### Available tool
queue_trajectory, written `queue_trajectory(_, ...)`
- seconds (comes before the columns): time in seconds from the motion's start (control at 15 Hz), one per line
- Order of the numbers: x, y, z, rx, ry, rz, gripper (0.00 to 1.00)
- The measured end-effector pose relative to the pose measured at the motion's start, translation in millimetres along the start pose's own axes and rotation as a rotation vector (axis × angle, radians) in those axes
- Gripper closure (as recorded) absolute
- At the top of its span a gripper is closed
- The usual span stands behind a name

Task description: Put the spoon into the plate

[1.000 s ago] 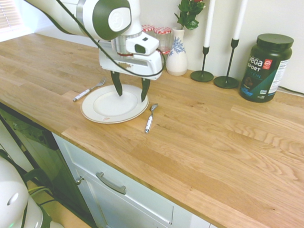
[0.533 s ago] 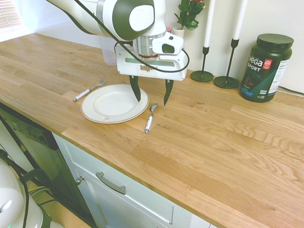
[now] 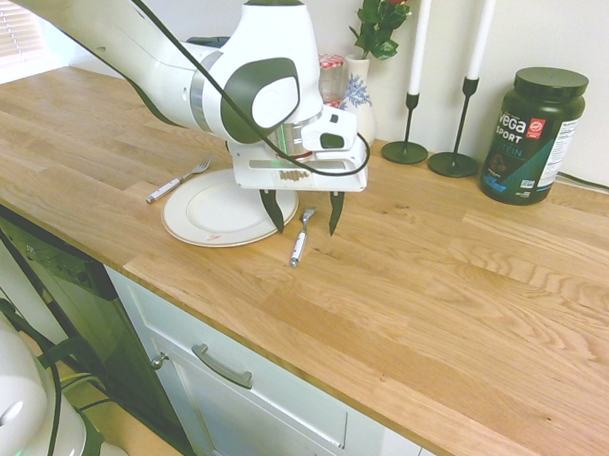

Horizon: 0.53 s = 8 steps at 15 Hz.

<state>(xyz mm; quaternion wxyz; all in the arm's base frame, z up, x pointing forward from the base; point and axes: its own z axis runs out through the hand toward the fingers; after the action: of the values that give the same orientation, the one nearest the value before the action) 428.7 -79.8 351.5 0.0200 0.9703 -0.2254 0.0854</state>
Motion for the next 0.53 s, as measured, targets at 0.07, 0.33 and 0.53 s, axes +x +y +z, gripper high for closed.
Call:
queue_trajectory(0.07, 1.4, -1.5, 0.5, 0.0, 0.015, -0.004, 0.0)
queue_trajectory(0.33, 2.6, -2.2, 2.4, -0.003, 0.026, -0.001, 0.0)
queue_trajectory(0.53, 2.9, 1.4, 3.1, -0.007, 0.02, 0.008, 0.0)
